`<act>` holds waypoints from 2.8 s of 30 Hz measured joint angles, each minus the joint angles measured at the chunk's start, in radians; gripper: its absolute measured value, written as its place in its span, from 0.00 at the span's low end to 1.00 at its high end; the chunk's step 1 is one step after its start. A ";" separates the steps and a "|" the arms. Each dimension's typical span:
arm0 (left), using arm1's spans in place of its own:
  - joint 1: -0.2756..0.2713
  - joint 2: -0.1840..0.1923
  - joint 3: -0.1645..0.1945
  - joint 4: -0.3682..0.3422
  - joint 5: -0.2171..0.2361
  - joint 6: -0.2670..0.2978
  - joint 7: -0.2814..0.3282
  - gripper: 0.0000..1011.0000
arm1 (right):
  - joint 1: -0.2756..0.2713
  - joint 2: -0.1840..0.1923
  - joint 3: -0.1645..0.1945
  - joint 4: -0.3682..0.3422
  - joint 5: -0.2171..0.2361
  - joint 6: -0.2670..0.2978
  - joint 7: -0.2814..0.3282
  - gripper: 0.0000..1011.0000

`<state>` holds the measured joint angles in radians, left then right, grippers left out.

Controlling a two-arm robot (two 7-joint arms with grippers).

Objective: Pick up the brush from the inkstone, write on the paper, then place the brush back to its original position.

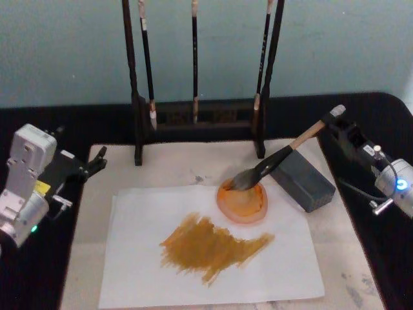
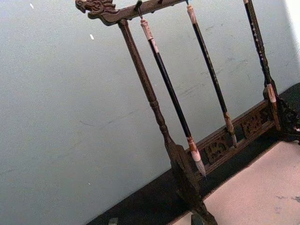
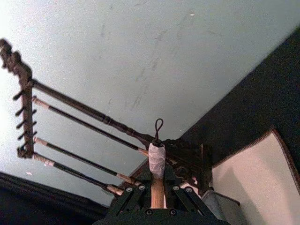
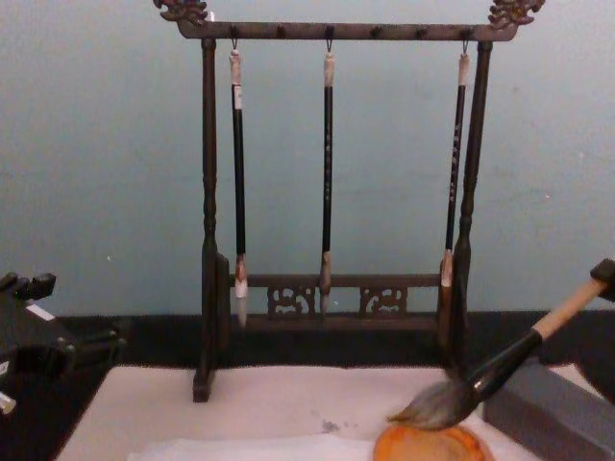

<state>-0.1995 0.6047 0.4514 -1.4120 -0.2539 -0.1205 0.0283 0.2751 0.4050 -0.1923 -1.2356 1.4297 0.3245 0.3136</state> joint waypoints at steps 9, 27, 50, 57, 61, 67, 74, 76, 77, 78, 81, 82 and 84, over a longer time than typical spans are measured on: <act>0.000 0.000 0.000 0.000 0.000 0.000 0.000 1.00 | 0.019 0.075 -0.090 -0.101 -0.147 -0.085 0.065 0.16; 0.000 0.000 0.000 0.000 0.000 0.000 0.000 1.00 | 0.095 0.178 -0.311 -0.321 -0.712 -0.354 0.112 0.16; 0.000 0.000 0.000 0.000 0.000 0.000 0.000 1.00 | 0.107 0.171 -0.331 -0.322 -0.776 -0.365 0.113 0.16; 0.000 0.000 0.000 0.000 0.000 0.000 0.000 1.00 | 0.106 0.171 -0.330 -0.322 -0.774 -0.365 0.112 0.16; 0.000 0.000 0.000 0.000 0.000 0.000 0.000 1.00 | 0.106 0.171 -0.330 -0.322 -0.774 -0.365 0.112 0.16; 0.000 0.000 0.000 0.000 0.000 0.000 0.000 1.00 | 0.115 0.160 -0.332 -0.343 -0.787 -0.352 0.131 0.16; 0.000 0.000 0.000 0.000 0.000 0.000 0.000 1.00 | 0.132 0.147 -0.360 -0.386 -0.833 -0.332 0.171 0.16; 0.000 0.000 0.000 0.000 0.000 0.000 0.000 1.00 | 0.134 0.145 -0.371 -0.394 -0.847 -0.327 0.180 0.16; 0.000 0.000 0.000 0.000 0.000 0.000 0.000 1.00 | 0.136 0.142 -0.380 -0.403 -0.862 -0.323 0.189 0.16; 0.000 0.000 0.000 0.000 0.000 0.000 0.000 1.00 | 0.136 0.142 -0.384 -0.406 -0.867 -0.321 0.192 0.16; 0.000 0.000 0.000 0.000 0.000 0.000 0.000 1.00 | 0.130 0.138 -0.399 -0.420 -0.891 -0.317 0.203 0.16; 0.000 0.000 0.000 0.000 0.000 0.000 0.000 1.00 | 0.127 0.136 -0.402 -0.422 -0.894 -0.317 0.205 0.16; 0.000 0.000 0.000 0.000 0.000 0.000 0.000 1.00 | 0.117 0.131 -0.407 -0.427 -0.900 -0.317 0.212 0.16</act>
<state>-0.1995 0.6047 0.4514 -1.4120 -0.2539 -0.1205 0.0283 0.3922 0.5358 -0.5994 -1.6627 0.5297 0.0077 0.5256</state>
